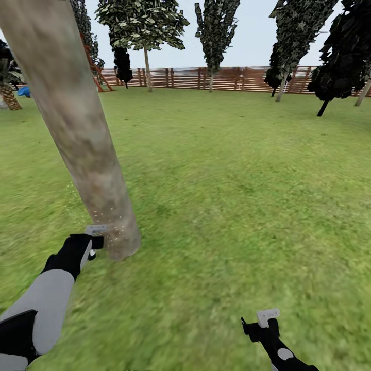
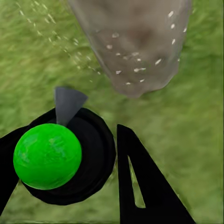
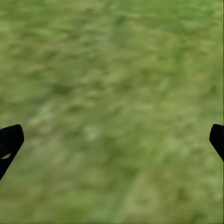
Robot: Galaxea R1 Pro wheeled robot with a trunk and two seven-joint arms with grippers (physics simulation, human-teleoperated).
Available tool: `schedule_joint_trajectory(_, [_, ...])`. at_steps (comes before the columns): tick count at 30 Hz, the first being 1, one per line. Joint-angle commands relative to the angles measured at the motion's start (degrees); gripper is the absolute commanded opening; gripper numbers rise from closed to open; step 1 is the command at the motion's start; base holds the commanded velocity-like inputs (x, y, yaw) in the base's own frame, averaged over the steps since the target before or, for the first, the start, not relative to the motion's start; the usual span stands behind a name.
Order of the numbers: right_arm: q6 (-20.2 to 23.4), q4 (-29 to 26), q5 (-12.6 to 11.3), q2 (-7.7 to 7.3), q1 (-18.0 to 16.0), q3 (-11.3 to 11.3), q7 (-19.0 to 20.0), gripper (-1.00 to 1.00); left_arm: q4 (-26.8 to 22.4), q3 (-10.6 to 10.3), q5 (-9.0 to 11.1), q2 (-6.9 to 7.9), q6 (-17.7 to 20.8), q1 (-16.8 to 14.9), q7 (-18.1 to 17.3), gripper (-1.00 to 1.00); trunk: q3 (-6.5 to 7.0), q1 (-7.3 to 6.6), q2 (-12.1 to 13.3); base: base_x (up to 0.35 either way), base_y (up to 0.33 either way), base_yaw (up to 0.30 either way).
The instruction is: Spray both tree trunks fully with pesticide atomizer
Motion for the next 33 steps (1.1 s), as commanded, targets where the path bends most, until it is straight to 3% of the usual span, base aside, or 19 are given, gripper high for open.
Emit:
schedule_joint_trajectory(1, [-0.2,0.0,-0.6,-0.03,0.0,0.5,-0.1,1.00,0.0,0.1,0.0,1.10,0.4,0.1,-0.2,-1.00,-0.05,-0.01,0.0,0.000,0.000,0.271])
schedule_joint_trajectory(4, [-0.2,0.0,-0.6,-0.03,0.0,0.5,-0.2,1.00,0.0,0.0,0.0,2.41,0.6,0.7,-0.4,-1.00,-0.05,-0.01,0.0,0.000,0.000,0.173])
schedule_joint_trajectory(12, [-0.3,0.0,-0.6,-0.12,0.0,0.5,-0.2,1.00,0.0,0.2,0.0,1.76,0.7,0.9,-0.4,-1.00,-0.05,-0.01,0.0,0.069,-0.165,0.012])
schedule_joint_trajectory(33, [-0.2,-0.1,-0.6,-0.12,0.0,0.5,-0.2,1.00,0.0,0.3,0.0,1.77,0.7,0.9,-0.2,-1.00,-0.05,-0.01,0.0,0.010,-0.271,0.000])
